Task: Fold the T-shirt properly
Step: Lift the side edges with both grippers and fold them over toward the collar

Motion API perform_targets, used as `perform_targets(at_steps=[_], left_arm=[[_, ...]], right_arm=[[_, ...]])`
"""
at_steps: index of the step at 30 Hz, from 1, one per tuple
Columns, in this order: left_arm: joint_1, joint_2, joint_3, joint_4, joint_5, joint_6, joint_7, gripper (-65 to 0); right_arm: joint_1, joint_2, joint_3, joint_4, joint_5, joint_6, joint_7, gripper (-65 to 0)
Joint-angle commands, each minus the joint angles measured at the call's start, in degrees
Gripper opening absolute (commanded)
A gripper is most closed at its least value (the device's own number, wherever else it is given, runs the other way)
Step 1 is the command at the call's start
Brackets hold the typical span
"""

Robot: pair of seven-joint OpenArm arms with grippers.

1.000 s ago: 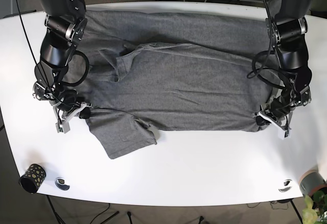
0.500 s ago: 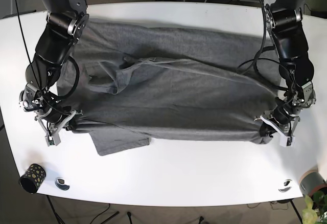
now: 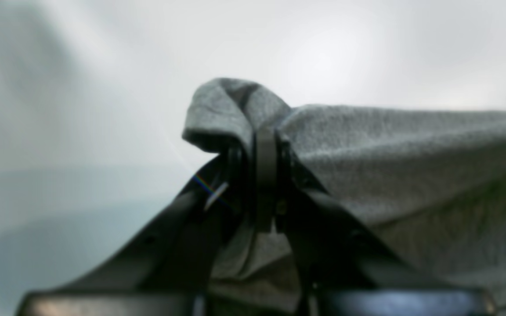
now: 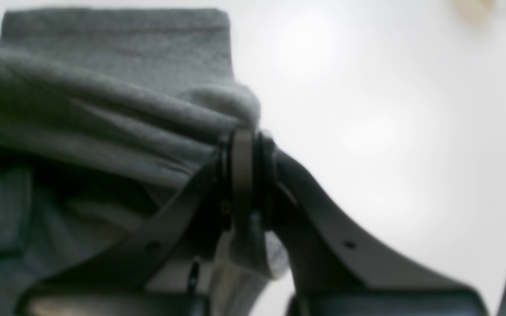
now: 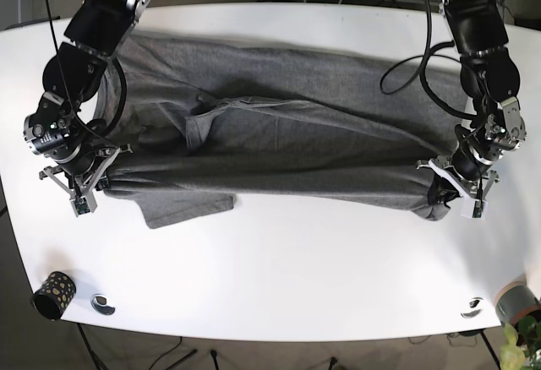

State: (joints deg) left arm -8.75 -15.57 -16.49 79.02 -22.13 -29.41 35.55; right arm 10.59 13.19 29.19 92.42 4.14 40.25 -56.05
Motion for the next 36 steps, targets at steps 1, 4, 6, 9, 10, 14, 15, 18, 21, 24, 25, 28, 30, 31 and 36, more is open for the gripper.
perform_targets(at_steps=[1,4,6,9,10,14,15,18,21,24,25,28,30,31,36], left_arm=[[0.53,-1.88,-0.34,4.27,-1.47,-0.09,-1.57,-65.0],[3.7,-2.23,-0.34,7.09,-1.56,-0.09,-1.57,-65.0],[5.72,-2.23,-0.34,8.84,-1.56,-0.09,-1.57,-65.0],[8.8,-2.32,-0.43,10.95,-1.56,-0.09,-1.57,-65.0],[9.85,-2.32,-0.43,11.57,-1.56,-0.09,-1.48,-65.0],[14.25,-2.23,-0.43,14.38,-1.56,-0.09,0.27,-65.0],[15.13,-2.23,-0.43,15.17,-1.56,-0.09,1.5,-65.0],[16.71,-2.23,-0.43,15.88,-1.56,-0.09,3.17,-65.0],[18.73,-2.32,-2.28,15.88,-1.56,-0.09,3.26,-65.0],[19.61,-2.05,-5.44,15.88,-1.56,-0.09,3.35,-65.0],[19.7,-2.05,-6.23,15.88,-1.56,-0.09,3.35,-65.0],[19.96,-2.23,-7.11,15.88,-1.56,-1.4,3.44,-65.0],[20.23,-2.4,-7.2,15.88,-1.3,-3.43,3.44,-65.0],[20.23,-2.4,-7.2,15.88,-1.21,-3.95,3.44,-65.0],[20.4,-2.93,-7.2,15.88,-1.12,-4.31,3.44,-65.0]], right_arm=[[-0.7,-0.49,0.57,4.94,0.12,-0.25,-0.43,-65.0],[-4.22,-1.28,0.66,9.95,0.12,-0.25,-2.37,-65.0],[-6.77,-1.63,0.66,13.29,0.12,-0.25,-3.42,-65.0],[-10.11,-3.56,0.66,17.42,0.03,-0.25,-4.12,-65.0],[-11.34,-4.18,0.66,18.65,0.03,-0.25,-4.12,-65.0],[-14.59,-4.71,0.74,19.8,0.03,-0.25,-4.12,-65.0],[-15.29,-4.71,0.74,19.8,0.03,-0.25,-4.12,-65.0],[-16.7,-4.97,3.12,19.27,0.03,-0.25,-4.12,-65.0],[-17.05,-6.82,6.72,18.13,0.03,-0.25,-4.12,-65.0],[-17.14,-6.82,8.39,16.72,0.03,-0.25,-4.12,-65.0],[-17.14,-6.82,8.66,16.19,0.03,-0.25,-4.12,-65.0],[-17.14,-6.73,8.74,14.87,-0.49,-0.25,-4.12,-65.0],[-17.49,-6.73,8.74,14.7,-0.49,-0.25,-4.12,-65.0],[-18.02,-6.73,8.74,14.87,-0.49,-0.25,-4.12,-65.0],[-19.78,-6.73,8.66,16.46,-0.49,-0.25,-4.21,-65.0]])
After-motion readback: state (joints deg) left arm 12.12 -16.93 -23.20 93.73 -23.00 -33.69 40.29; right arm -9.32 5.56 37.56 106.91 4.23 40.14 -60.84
